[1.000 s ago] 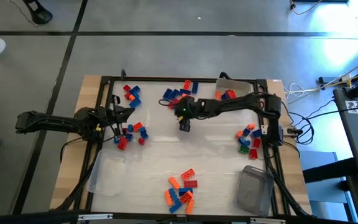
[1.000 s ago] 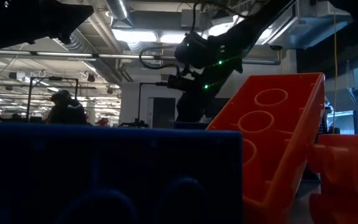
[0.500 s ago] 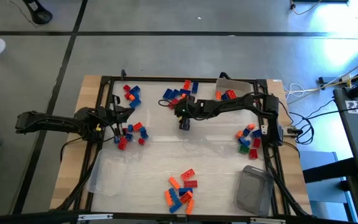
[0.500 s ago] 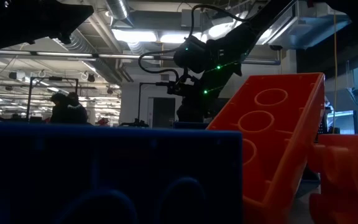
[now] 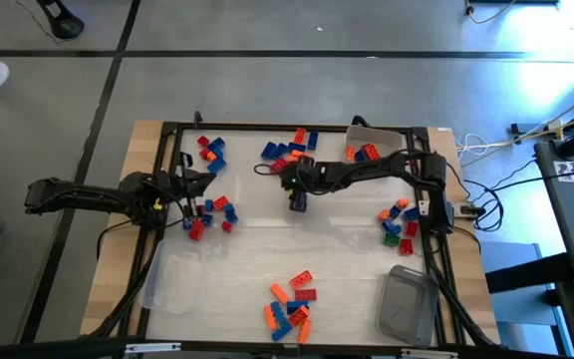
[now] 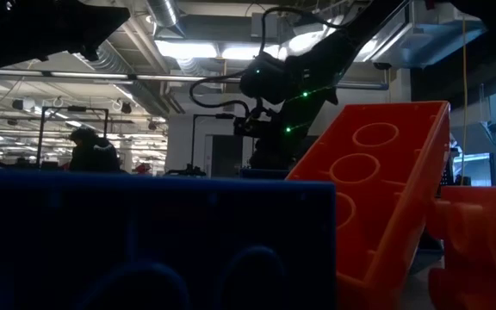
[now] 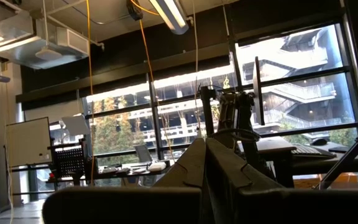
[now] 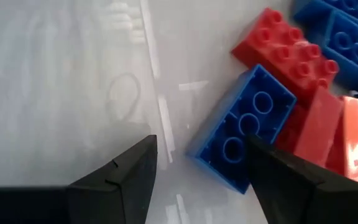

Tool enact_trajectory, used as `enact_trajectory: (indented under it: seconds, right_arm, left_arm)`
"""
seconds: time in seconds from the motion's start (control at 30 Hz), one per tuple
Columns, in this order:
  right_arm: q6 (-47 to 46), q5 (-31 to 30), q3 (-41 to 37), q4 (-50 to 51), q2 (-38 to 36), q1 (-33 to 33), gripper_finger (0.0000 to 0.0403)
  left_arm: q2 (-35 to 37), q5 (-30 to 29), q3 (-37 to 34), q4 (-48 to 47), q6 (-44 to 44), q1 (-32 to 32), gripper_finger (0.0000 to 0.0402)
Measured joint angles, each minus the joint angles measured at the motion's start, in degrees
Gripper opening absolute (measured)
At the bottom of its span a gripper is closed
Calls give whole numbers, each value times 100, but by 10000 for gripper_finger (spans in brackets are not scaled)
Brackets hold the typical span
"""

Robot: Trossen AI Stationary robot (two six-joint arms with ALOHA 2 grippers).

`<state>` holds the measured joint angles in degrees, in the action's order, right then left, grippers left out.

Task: Sort blocks by size
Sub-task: Put the blue game piece into the gray bin

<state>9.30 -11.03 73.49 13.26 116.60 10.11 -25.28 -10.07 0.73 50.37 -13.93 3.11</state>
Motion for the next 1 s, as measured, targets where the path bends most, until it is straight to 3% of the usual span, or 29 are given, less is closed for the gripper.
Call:
enact_trajectory:
  seconds: [0.4, 0.67, 1.0]
  right_arm:
    - [-1, -306, 7, 399, -19, -756, 237]
    - [-264, -1079, -26, 578, -257, -1179, 237]
    - [-1599, -1007, -15, 505, -571, -795, 237]
  left_arm:
    - [1, 2, 0, 0, 2, -2, 0]
    - [2, 1, 0, 1, 2, 0, 0]
    - [2, 0, 0, 0, 34, -1, 0]
